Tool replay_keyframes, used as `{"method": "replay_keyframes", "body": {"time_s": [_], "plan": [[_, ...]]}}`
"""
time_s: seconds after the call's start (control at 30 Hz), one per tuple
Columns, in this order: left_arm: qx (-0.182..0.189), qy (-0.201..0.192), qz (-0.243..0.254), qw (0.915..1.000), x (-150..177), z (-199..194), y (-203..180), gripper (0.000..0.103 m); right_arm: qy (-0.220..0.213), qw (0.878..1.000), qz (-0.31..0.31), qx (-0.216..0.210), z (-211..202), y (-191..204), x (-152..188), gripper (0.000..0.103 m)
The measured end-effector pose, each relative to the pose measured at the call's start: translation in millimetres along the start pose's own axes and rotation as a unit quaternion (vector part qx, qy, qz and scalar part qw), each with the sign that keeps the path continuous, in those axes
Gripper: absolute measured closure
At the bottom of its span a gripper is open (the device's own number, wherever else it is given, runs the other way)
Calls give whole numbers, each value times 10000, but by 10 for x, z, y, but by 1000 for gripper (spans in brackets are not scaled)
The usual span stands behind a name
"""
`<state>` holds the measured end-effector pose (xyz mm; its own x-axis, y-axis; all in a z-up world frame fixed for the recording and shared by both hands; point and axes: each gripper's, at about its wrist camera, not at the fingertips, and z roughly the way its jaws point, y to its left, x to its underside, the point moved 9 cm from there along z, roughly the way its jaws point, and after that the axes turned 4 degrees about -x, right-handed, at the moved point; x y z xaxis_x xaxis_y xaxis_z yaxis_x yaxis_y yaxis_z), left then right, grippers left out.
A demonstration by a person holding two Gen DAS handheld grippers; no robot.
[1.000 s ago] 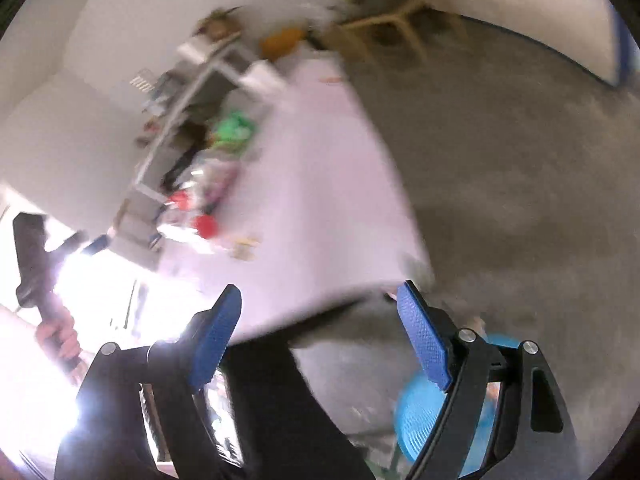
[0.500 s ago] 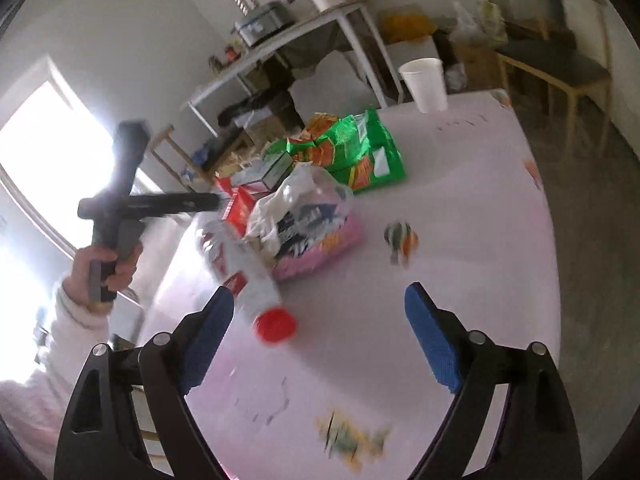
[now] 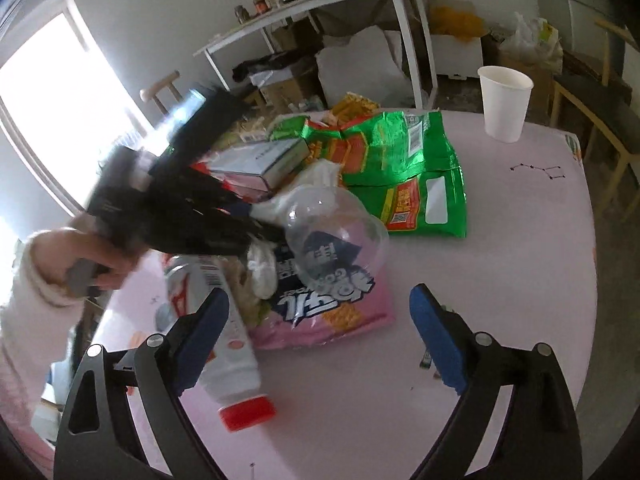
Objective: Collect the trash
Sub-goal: 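Grasp the white tissue with the left gripper while the right grasps the clear plastic cup, then carry the cup and tissue to the blue basket and open both grippers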
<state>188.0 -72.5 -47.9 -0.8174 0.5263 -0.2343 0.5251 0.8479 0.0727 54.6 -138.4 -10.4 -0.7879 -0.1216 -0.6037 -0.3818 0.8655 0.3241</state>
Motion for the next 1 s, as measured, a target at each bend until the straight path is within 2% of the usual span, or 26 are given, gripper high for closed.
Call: {"method": "replay_keyframes", "body": {"time_s": [0.23,0.3,0.4,0.43,0.47,0.5,0.57,0.73,0.87,0.97,1.0], "plan": [[256,-827,-354,9956,-112,-613,88,89,35,9976,-610,332,311,98,-200,10],[371,-1132,-500,9916,-135,-843,136,89,6,9960,-788,412,437,132,-287,7],[538,-1501,-697,9847,-167,-1122,215,89,109,9925,-935,778,657,70,-355,7],[592,-1591,-753,9826,-155,-1210,246,89,177,9919,-917,862,727,39,-343,11],[630,-1689,-805,9803,-139,-1290,274,89,244,9913,-879,946,773,12,-320,36],[642,-1793,-838,9781,-110,-1382,299,89,323,9909,-826,1012,800,-7,-296,34],[599,-1919,-873,9757,-71,-1515,309,89,199,9923,-727,978,754,21,-261,34],[623,-2154,-926,9701,97,-1813,286,89,-197,9922,-533,1108,396,39,-267,35],[787,-2308,-879,9658,238,-2047,156,89,-651,9911,-248,1132,-126,46,-346,35],[871,-2428,-746,9633,352,-2258,-35,89,-1124,9900,-38,854,-724,120,-333,34],[926,-2484,-682,9618,403,-2346,-131,89,-1341,9876,3,822,-1040,160,-256,34]]}}
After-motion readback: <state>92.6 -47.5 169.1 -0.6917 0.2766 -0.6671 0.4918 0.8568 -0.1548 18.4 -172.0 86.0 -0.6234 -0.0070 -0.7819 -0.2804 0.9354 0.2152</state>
